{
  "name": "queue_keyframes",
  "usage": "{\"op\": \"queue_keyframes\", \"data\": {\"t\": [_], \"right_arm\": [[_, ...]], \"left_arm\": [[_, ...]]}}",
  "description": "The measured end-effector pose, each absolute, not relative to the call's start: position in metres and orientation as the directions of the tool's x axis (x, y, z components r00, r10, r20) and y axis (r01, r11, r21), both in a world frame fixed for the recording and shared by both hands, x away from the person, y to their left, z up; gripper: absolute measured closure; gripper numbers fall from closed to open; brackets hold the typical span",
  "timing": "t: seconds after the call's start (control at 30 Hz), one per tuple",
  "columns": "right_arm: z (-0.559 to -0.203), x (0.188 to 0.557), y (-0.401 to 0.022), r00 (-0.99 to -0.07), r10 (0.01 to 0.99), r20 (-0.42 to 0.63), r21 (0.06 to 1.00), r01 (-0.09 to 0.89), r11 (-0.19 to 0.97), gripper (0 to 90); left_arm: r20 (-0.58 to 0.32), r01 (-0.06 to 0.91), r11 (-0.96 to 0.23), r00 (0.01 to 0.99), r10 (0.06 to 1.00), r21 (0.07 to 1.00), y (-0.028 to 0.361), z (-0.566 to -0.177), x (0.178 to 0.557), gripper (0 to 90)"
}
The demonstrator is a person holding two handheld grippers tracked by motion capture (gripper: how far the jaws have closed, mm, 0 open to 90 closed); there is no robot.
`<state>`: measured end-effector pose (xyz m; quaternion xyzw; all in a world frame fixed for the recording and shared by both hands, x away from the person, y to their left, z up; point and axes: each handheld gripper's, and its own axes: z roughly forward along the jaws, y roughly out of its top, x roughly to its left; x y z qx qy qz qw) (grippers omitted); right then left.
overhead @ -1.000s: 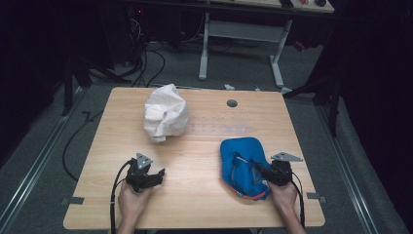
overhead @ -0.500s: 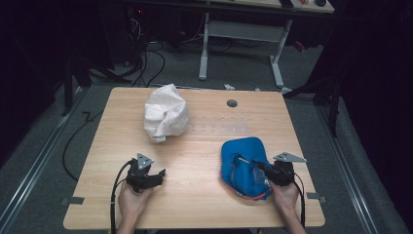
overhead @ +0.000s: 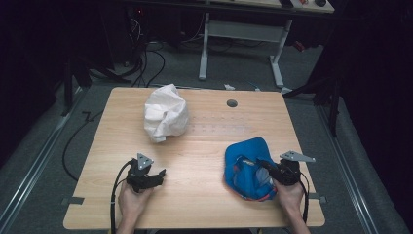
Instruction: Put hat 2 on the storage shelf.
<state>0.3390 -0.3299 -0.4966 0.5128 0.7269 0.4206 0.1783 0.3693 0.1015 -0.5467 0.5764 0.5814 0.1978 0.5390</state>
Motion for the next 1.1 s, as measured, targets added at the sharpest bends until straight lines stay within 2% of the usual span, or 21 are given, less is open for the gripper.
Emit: {"op": "queue_keyframes", "data": {"t": [0.6,1.1], "right_arm": [[-0.463,0.342,-0.324,-0.459,0.875,0.156,0.81,0.566,0.153,88.5],[-0.443,0.348,-0.318,-0.502,0.85,0.159,0.816,0.551,0.172,88.5]], "left_arm": [[-0.396,0.455,0.26,0.234,0.888,0.852,0.099,-0.547,0.369,26.6],[-0.378,0.443,0.228,0.289,0.879,0.867,0.092,-0.543,0.365,26.5]]}}
